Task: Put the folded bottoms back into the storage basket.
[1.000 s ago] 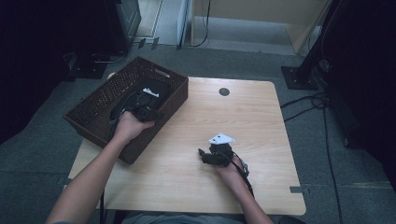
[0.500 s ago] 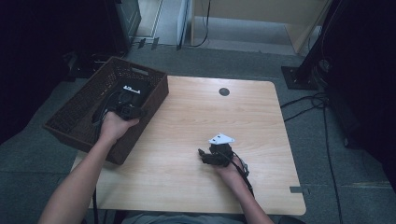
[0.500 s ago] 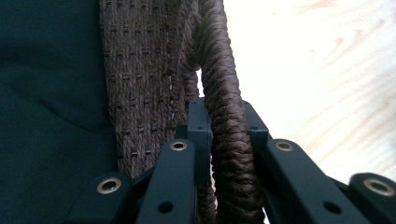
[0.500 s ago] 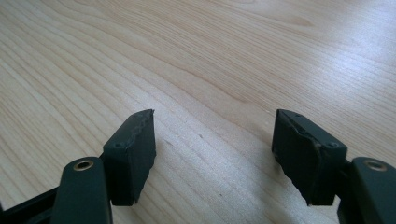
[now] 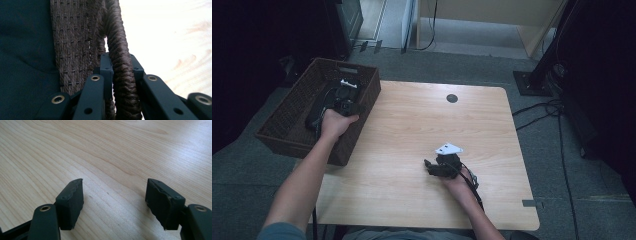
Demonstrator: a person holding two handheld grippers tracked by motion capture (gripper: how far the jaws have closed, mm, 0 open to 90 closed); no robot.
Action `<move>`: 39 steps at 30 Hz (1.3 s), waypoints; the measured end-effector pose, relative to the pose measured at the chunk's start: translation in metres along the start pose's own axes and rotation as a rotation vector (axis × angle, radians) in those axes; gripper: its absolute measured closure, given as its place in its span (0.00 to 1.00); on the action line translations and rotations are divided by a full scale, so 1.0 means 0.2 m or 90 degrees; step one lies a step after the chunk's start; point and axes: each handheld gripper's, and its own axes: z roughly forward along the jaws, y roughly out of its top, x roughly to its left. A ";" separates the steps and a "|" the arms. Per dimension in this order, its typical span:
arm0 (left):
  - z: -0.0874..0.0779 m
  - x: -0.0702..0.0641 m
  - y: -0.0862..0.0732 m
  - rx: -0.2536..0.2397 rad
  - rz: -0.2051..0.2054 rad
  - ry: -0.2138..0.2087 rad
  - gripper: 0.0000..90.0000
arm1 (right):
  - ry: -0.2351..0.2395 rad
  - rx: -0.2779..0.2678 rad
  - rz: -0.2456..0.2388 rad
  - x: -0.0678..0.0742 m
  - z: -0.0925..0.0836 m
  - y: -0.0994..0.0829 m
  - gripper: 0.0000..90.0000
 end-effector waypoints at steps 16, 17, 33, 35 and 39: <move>0.03 0.03 0.08 -0.023 -0.025 -0.009 0.72 | 0.003 0.002 -0.003 0.00 0.00 0.00 0.35; 0.03 0.03 0.08 -0.023 -0.025 -0.009 0.71 | 0.003 0.002 -0.003 0.00 0.00 0.00 0.35; -0.31 -0.13 0.05 -0.089 0.045 -0.103 0.60 | 0.003 0.001 -0.003 0.01 0.00 0.00 0.34; -0.31 -0.18 0.04 -0.090 0.061 -0.117 0.58 | 0.002 0.001 -0.003 0.00 0.00 0.00 0.34; -0.30 -0.27 -0.02 -0.105 0.077 -0.130 0.57 | 0.003 0.001 -0.002 0.01 0.00 0.00 0.34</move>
